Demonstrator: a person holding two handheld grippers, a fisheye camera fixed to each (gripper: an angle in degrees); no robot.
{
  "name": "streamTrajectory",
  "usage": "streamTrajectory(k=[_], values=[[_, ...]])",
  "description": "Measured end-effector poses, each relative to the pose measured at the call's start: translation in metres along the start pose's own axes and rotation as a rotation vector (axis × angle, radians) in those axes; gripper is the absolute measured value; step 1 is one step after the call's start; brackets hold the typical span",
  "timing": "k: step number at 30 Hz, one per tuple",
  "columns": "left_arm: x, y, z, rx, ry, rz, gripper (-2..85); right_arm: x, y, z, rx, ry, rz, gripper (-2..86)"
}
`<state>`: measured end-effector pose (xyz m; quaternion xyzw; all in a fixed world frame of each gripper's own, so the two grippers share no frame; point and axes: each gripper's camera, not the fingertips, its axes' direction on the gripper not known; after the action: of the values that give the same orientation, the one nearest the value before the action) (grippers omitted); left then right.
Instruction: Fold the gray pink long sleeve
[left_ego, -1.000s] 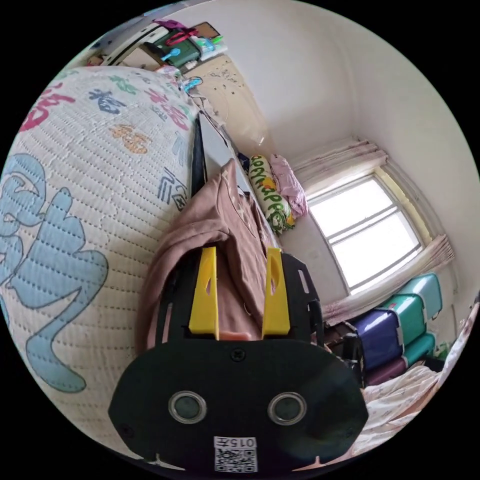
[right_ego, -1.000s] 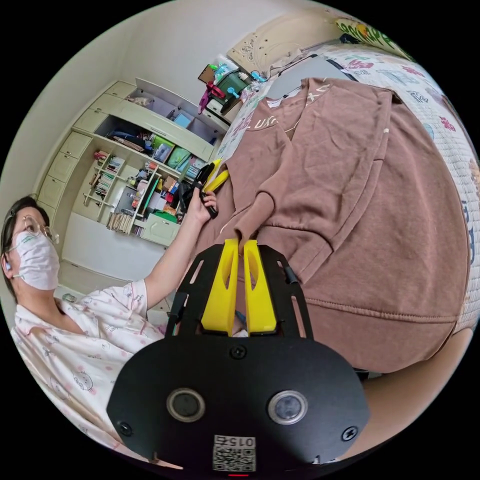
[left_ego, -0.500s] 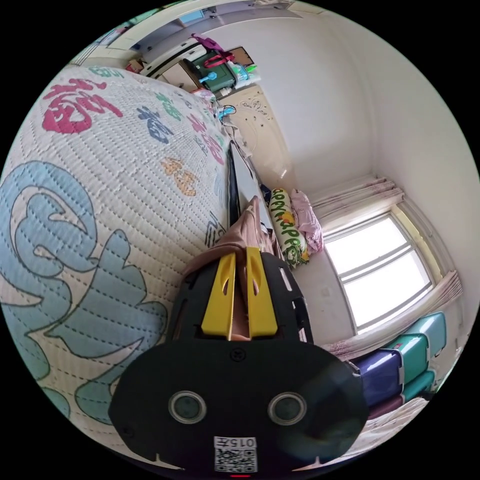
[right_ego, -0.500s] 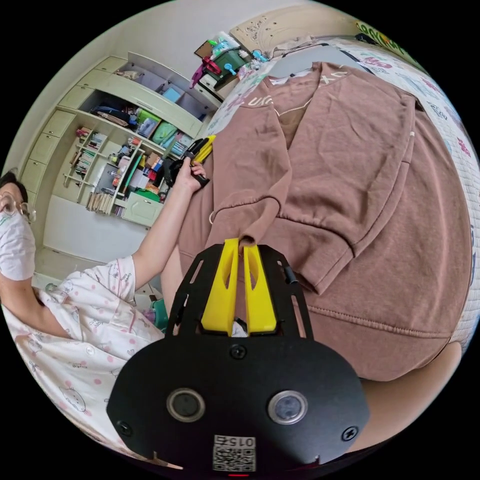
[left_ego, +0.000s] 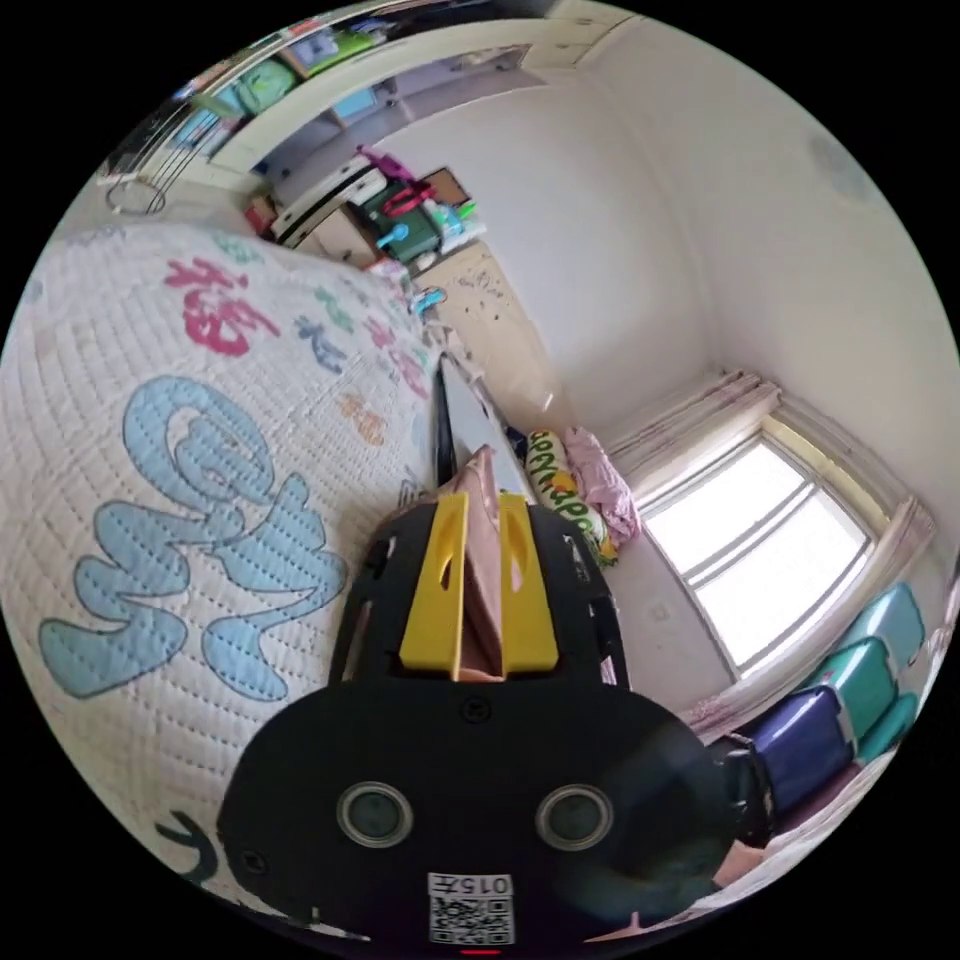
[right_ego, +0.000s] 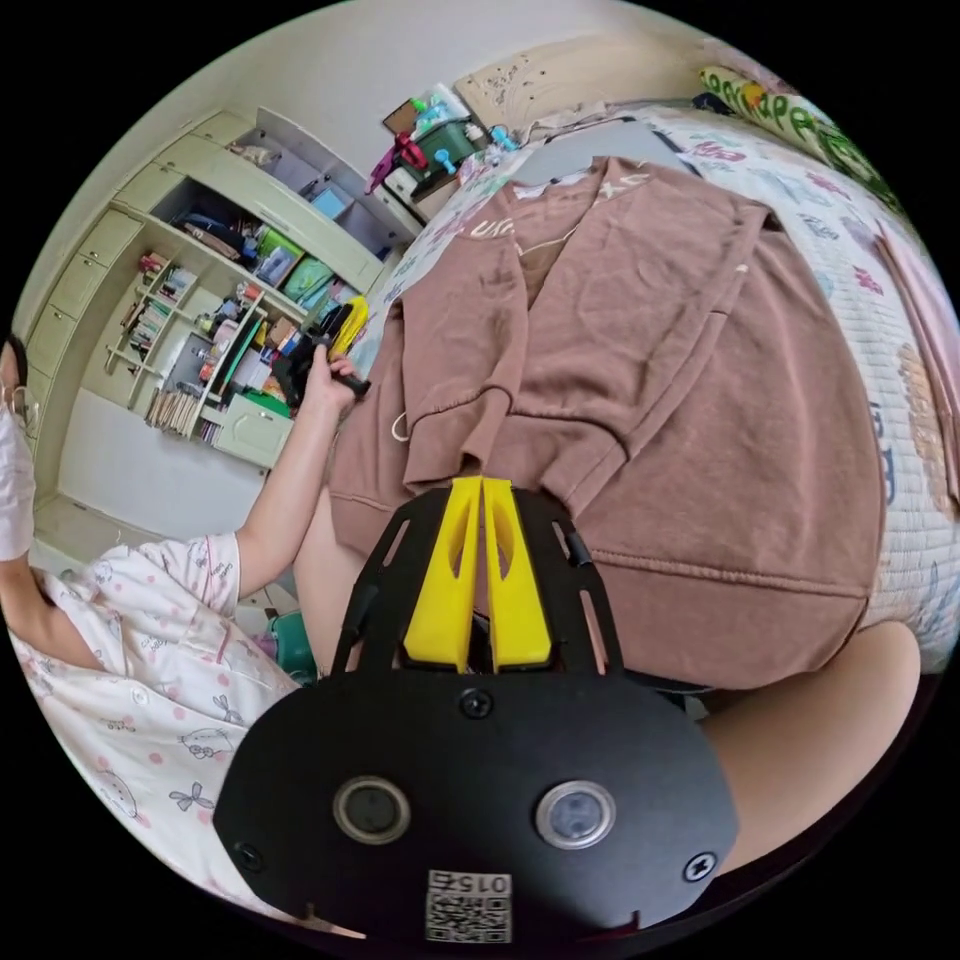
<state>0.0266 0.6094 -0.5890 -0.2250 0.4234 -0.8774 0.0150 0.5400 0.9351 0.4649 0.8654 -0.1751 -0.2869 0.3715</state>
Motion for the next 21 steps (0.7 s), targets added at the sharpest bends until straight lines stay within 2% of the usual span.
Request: streamTrajectory(k=[3,6,12,15,18,21], values=[[0.068,-0.001,-0.026,0.053,0.060,0.208,0.1,0.003,0.007,-0.023,0.125,0.030,0.005,0.9],[0.143,0.020,-0.036,-0.106,0.218,0.434,-0.3,0.004,0.002,-0.026,0.155,0.025,-0.013,2.8],[0.220,0.117,-0.050,-0.301,0.248,0.442,3.9,0.009,-0.026,0.003,0.169,-0.044,-0.036,6.0],[0.249,0.157,-0.037,-0.344,0.154,0.487,7.4,0.007,-0.040,0.018,0.149,-0.032,-0.043,6.3],[0.275,0.172,-0.011,-0.468,0.139,0.512,8.0,0.006,-0.045,0.028,0.129,0.006,-0.060,5.1],[0.292,0.180,0.012,-0.578,0.021,0.515,10.4,0.008,-0.046,0.037,0.101,0.059,-0.087,2.2]])
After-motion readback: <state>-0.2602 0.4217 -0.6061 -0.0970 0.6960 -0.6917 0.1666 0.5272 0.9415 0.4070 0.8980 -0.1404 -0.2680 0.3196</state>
